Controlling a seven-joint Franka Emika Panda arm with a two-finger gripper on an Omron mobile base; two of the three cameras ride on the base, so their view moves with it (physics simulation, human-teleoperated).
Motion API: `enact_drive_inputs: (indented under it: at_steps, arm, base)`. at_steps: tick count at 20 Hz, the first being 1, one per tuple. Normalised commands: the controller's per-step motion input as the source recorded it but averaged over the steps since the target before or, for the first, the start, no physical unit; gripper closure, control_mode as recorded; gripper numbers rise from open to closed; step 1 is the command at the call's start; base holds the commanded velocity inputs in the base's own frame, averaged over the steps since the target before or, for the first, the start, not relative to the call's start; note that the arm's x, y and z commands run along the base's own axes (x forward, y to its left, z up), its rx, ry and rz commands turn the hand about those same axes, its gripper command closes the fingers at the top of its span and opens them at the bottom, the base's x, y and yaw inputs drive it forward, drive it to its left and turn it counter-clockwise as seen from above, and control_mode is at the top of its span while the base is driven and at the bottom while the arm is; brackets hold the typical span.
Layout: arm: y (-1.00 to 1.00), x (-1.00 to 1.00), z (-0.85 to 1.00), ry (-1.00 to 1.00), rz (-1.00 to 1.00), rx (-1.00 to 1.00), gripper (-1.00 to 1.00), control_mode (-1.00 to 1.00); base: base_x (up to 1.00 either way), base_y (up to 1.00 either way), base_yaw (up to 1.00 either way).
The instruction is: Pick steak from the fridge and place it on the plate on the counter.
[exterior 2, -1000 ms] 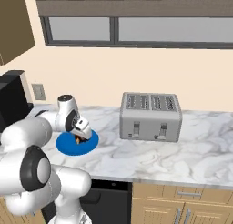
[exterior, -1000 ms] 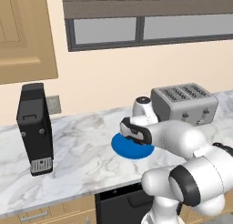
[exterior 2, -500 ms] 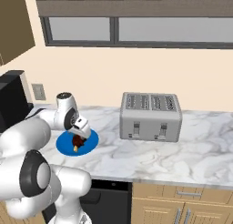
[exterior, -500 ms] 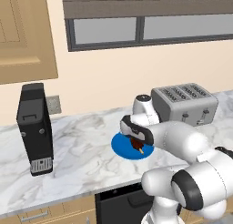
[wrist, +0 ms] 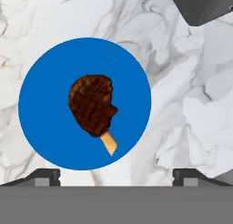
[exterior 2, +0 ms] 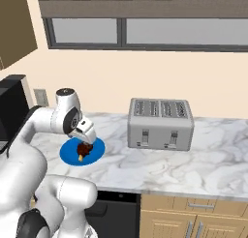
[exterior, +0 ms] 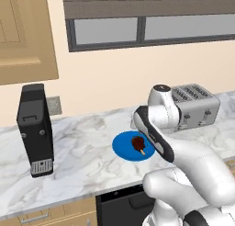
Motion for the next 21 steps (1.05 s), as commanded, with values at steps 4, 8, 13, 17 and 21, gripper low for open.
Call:
enact_drive_inputs:
  at_steps: [4, 8, 13, 17, 21]
  arm:
    - [-0.67, -0.94, 0.92, -0.18, 0.04, 0.06, -1.0, -1.0]
    - [-0.58, -0.75, 0.5, -0.01, 0.13, 0.0, -1.0, -1.0]
    - [-0.2, -0.87, 0.28, -0.06, 0.1, -0.05, -1.0, -1.0]
    - [0.02, -0.85, 0.27, -0.04, 0.11, -0.17, -1.0, -1.0]
    - [0.03, -0.32, 0.41, -0.01, 0.02, -0.23, -1.0, -1.0]
  base:
    - [0.0, 0.0, 0.0]
    - [0.0, 0.0, 0.0]
    - [0.0, 0.0, 0.0]
    - [0.0, 0.0, 0.0]
    - [0.0, 0.0, 0.0]
